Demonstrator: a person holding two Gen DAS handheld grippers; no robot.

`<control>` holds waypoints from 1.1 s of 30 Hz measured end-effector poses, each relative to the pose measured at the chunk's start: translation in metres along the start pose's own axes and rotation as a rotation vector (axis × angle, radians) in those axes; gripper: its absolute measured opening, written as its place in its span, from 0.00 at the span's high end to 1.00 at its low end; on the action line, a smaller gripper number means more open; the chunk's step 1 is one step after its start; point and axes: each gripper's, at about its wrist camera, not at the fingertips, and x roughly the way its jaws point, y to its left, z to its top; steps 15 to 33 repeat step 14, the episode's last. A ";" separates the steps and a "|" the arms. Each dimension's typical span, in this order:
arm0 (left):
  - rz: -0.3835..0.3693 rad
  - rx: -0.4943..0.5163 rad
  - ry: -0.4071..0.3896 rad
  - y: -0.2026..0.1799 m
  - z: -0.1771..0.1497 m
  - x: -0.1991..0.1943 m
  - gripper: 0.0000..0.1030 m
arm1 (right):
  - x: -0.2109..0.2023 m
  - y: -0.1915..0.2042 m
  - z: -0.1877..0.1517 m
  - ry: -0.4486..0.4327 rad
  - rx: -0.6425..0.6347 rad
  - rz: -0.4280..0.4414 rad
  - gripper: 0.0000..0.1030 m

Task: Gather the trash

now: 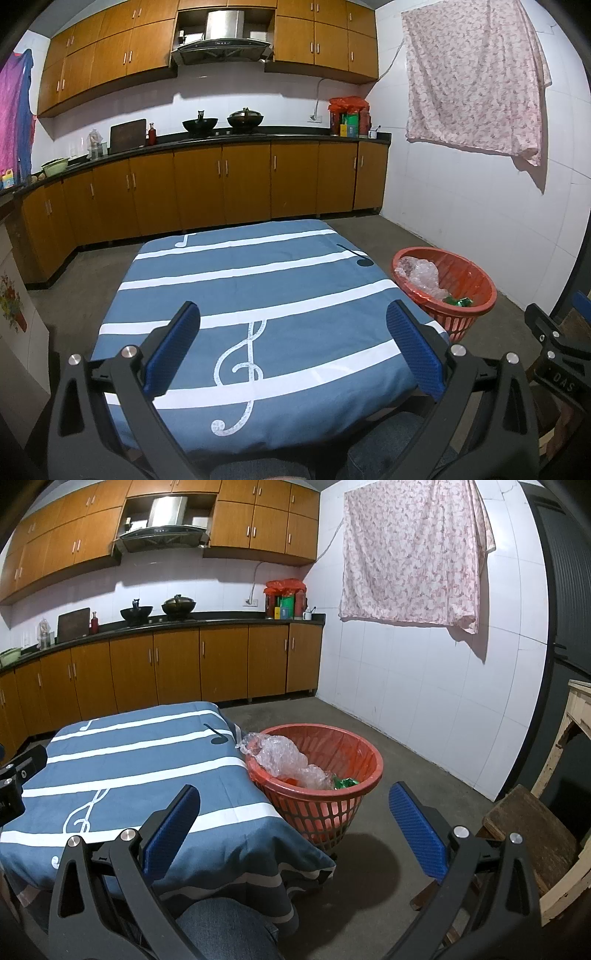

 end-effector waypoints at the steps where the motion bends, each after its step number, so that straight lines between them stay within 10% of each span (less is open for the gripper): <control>1: 0.001 0.000 -0.001 0.000 0.000 -0.001 0.04 | 0.000 0.000 0.000 0.000 0.000 0.000 0.02; 33: -0.005 -0.006 0.006 -0.001 -0.001 -0.002 0.04 | 0.000 -0.001 0.002 0.002 0.000 0.001 0.02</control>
